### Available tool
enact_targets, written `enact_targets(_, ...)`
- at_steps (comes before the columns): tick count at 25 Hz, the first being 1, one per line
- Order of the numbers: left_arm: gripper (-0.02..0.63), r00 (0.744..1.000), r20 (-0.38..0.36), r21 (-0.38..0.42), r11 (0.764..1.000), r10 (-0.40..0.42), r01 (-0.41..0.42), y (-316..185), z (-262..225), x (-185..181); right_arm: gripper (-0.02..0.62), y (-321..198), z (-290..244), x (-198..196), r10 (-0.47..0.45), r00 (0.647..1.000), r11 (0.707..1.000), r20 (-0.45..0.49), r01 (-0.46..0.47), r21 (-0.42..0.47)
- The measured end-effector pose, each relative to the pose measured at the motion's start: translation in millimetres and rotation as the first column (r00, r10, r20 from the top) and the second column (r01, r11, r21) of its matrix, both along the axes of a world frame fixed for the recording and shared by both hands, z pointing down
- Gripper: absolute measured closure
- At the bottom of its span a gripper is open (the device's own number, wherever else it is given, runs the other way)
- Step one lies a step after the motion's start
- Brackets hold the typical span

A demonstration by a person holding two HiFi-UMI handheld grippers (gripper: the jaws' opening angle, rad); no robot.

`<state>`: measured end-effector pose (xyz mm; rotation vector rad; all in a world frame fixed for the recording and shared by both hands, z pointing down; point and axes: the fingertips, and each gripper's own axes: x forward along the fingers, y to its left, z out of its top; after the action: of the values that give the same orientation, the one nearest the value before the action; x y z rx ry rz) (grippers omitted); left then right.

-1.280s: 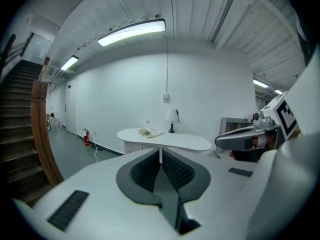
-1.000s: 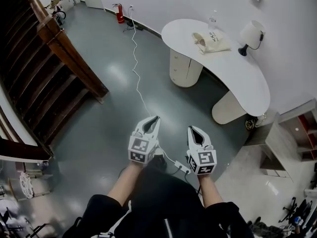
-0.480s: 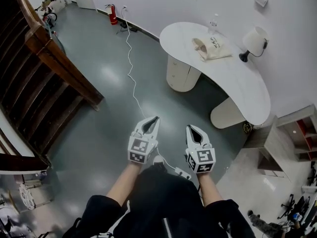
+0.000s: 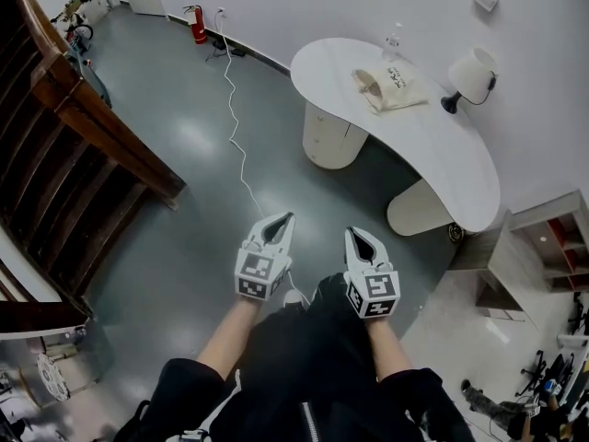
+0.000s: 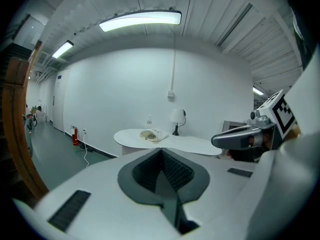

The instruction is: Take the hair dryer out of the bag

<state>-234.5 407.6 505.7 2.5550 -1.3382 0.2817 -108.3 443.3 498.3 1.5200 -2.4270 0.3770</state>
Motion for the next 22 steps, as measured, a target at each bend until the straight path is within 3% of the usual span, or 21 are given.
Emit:
enact_targets(10,0.594,1.000,0.012,-0.008,1.000,-0.005,0.005,-42,6,5,0.591,-40,5,2,-0.001,1.000,1.000,0.015,0.001,0.008)
enact_targets(22,0.594,0.999,0.036,-0.022,0.999,-0.040,0.041,-136,6,41,0.591,-142,5,36,-0.045,0.998,0.999,0.034,0.045,0.003)
